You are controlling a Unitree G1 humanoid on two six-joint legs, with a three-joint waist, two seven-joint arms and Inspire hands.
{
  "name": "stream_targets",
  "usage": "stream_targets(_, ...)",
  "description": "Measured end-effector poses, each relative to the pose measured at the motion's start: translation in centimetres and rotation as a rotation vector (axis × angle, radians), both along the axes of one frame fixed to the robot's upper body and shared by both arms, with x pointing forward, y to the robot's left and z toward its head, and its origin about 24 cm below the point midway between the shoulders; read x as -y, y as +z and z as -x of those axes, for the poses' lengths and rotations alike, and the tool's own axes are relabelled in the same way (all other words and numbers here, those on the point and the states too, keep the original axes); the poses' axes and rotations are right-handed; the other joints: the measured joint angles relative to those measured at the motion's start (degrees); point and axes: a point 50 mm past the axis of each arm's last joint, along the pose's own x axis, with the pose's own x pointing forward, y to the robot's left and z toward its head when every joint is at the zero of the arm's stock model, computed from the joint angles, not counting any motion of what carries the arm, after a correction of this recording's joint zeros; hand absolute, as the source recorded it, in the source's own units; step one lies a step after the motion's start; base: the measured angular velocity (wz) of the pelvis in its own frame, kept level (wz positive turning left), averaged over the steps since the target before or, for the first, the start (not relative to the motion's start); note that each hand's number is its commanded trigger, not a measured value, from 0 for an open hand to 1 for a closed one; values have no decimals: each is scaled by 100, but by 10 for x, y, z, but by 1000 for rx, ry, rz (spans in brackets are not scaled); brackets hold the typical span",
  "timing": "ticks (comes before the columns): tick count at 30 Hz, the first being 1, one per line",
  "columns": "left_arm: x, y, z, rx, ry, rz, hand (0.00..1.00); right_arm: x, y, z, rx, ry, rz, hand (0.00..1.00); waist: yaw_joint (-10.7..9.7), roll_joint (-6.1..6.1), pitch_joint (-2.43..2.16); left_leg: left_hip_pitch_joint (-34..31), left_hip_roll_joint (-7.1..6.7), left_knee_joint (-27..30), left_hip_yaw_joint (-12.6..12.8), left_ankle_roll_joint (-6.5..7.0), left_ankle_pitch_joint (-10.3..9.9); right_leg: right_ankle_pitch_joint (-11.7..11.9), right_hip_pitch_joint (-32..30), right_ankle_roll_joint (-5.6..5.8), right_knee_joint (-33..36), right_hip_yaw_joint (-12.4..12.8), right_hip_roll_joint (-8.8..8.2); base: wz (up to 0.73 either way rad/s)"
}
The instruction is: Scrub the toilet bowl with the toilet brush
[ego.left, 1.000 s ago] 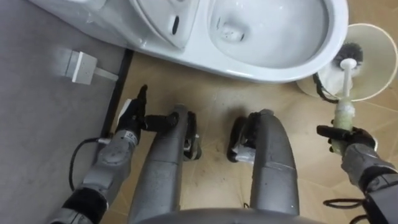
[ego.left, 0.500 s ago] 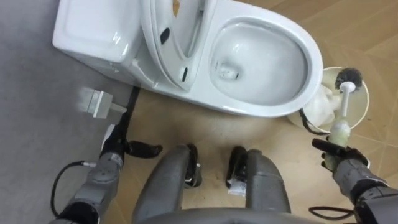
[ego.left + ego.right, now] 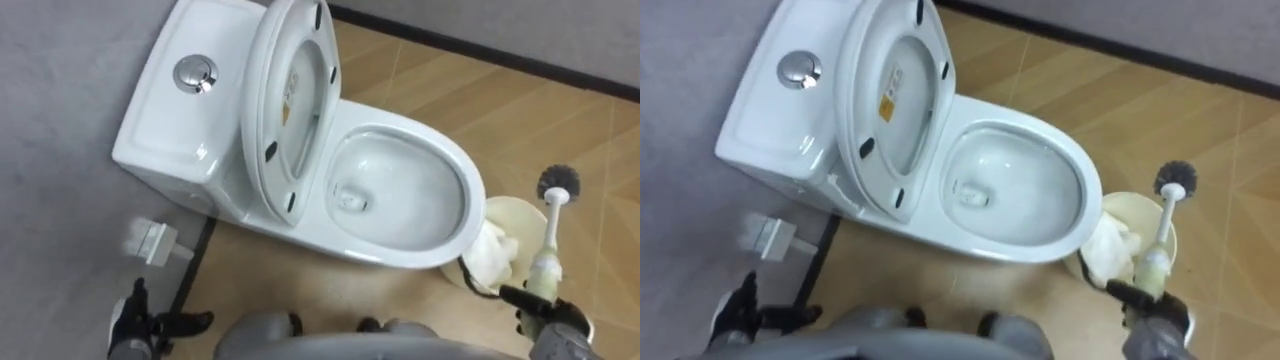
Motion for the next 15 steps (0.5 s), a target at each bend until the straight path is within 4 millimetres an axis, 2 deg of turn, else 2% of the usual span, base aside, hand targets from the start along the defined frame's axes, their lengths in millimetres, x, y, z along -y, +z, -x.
stream_targets(5, 3, -2, 6, -1, 70, -1, 0, -4, 1, -4, -18, 121, 45, 100, 20, 2, 10, 501, 1, -286, -48, -13, 13, 83, 557, 43, -388, -9, 67, 4)
stream_targets(11, 0, -1, 19, -26, 109, -48, 0, -8, 0, -4, -71, 279, 101, 100, 39, -34, 16, 793, -10, -406, -109, -17, 27, 88, 873, 52, -573, -19, 87, 2)
stream_targets(15, -7, 8, 12, 15, 106, -149, 0, -11, 0, -4, -101, 370, 139, 100, 62, -64, 0, 794, -2, -391, -133, -33, 38, 88, 892, 52, -571, -48, 100, 5)
